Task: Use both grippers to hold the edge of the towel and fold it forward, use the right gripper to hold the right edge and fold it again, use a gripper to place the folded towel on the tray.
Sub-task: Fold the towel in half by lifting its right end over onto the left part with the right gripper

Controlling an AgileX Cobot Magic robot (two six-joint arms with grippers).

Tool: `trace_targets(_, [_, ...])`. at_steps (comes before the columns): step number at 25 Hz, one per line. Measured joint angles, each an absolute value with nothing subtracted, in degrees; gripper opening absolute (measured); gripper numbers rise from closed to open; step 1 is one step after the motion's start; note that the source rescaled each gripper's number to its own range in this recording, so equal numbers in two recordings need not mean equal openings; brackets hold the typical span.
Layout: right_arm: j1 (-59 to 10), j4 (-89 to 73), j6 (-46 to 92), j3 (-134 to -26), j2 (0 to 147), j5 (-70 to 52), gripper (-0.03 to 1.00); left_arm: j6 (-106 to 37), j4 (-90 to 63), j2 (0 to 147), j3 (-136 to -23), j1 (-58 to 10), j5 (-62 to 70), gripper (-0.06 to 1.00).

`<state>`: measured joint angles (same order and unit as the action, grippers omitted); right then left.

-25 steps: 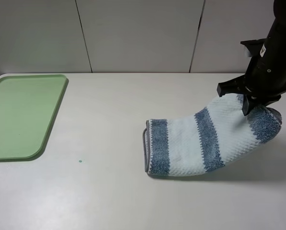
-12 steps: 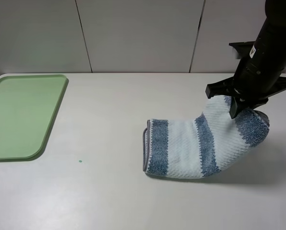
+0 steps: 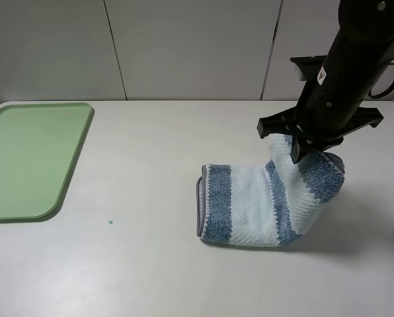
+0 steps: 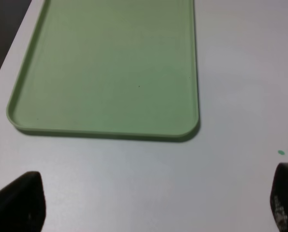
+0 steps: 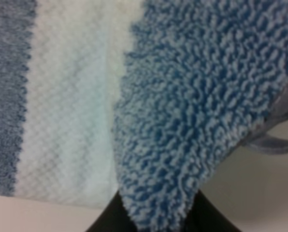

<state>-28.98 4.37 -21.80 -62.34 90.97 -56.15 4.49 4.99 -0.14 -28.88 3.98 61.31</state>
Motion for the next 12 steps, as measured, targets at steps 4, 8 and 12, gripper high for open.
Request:
trace_targets(4, [-29.71, 3.77, -22.53, -62.34, 91.18, -55.30, 0.15, 4.49, 4.99, -0.14, -28.88, 3.98, 61.31, 0.92])
trace_targets(8, [-29.71, 3.60, -22.83, -62.34, 91.27, -54.93, 0.15, 4.49, 4.99, -0.14, -28.88, 3.98, 61.31, 0.92])
trace_targets(12, [-29.71, 3.23, -22.83, -62.34, 91.27, -54.80, 0.18, 4.49, 4.99, -0.14, -28.88, 3.98, 61.31, 0.92])
